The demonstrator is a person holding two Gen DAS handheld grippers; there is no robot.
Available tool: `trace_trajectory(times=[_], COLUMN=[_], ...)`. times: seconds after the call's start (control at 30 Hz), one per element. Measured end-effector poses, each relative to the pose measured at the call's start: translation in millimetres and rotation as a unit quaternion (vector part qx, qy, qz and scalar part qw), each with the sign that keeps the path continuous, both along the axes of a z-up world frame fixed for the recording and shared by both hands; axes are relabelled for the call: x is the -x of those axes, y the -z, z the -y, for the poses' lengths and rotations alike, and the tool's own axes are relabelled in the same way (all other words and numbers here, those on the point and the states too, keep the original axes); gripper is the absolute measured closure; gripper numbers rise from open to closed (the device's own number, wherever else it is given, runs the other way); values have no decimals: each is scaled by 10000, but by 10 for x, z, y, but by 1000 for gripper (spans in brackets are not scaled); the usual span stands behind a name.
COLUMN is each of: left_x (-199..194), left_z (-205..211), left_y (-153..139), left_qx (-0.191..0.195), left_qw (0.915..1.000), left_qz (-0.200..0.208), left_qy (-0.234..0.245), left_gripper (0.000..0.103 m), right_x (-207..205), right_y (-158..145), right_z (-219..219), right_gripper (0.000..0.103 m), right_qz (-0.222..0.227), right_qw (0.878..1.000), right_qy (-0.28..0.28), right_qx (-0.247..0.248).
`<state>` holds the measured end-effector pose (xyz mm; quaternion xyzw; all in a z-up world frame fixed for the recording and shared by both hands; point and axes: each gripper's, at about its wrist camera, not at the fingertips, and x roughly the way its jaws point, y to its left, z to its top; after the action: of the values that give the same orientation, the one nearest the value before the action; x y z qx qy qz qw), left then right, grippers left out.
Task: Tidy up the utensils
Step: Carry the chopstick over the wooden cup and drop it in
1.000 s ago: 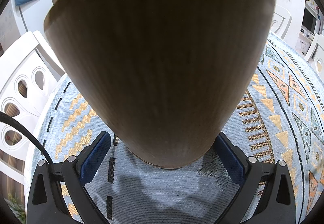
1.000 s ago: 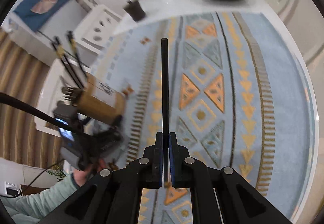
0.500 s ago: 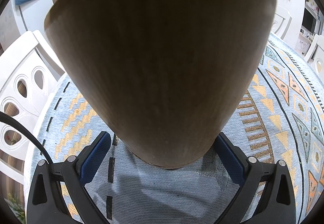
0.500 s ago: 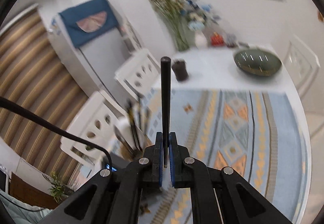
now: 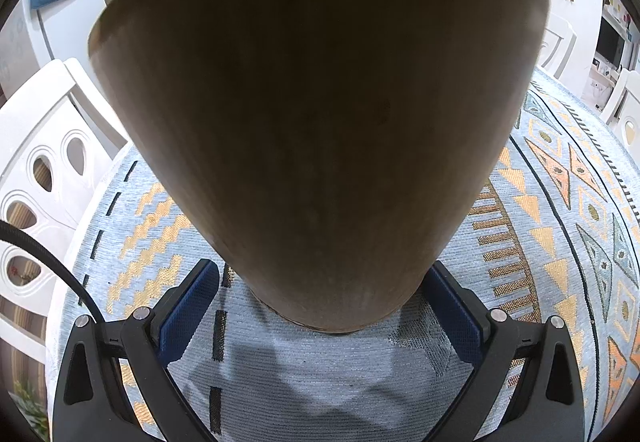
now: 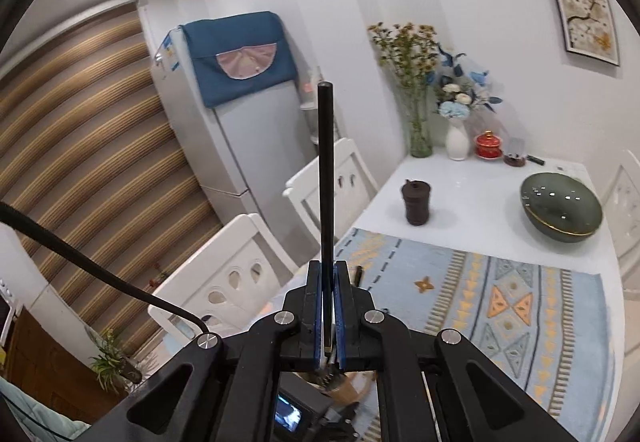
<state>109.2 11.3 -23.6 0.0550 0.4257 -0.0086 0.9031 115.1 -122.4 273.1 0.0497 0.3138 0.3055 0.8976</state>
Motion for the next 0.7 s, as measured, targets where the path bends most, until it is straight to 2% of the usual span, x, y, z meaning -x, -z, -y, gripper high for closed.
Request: trace_trajectory(times=[0.27,0.6,0.7], left_x=[-8,-12,-11], left_z=[-10,-18,-12], left_y=[12,10,11], left_qx=[11,14,17], left_qw=[10000,10000,10000], left_qz=[-6,-8,-8], left_qy=[-2,-4,-4], left_gripper=[1,1,1], right_x=[-99,-182,-234], right_y=[255,567,624], right_z=[-237,-431,-439], right_gripper=[98,98,98], right_qz=[-261,-541,-787], right_qw=[9992,9963,9946], right_qy=[-266,-328,-372], right_qx=[125,587,572])
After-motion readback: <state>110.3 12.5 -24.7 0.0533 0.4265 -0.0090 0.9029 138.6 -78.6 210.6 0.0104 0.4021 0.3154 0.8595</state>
